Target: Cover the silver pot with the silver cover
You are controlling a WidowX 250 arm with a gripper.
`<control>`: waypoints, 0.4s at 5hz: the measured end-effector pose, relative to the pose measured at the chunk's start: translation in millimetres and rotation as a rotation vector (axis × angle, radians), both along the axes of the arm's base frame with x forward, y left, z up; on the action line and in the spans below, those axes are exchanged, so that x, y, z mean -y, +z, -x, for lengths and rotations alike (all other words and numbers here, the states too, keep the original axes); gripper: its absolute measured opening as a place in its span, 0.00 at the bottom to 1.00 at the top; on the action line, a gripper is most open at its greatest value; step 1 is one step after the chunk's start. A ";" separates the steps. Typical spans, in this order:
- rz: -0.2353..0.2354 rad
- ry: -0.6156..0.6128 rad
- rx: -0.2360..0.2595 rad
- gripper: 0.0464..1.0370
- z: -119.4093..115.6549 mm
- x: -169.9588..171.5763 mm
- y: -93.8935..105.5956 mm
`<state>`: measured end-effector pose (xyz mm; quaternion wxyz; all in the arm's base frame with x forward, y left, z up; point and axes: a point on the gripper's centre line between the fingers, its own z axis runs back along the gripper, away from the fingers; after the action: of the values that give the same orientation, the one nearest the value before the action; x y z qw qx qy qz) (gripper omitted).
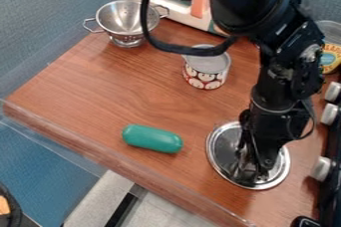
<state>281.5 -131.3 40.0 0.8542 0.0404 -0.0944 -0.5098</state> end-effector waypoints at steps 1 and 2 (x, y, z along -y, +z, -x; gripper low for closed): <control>-0.026 0.018 0.022 0.14 -1.8 -5.5 -1.0; -0.062 0.030 0.030 0.02 -0.3 -12.9 0.9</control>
<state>281.7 -118.4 40.9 0.8585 0.0761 -0.0907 -0.4990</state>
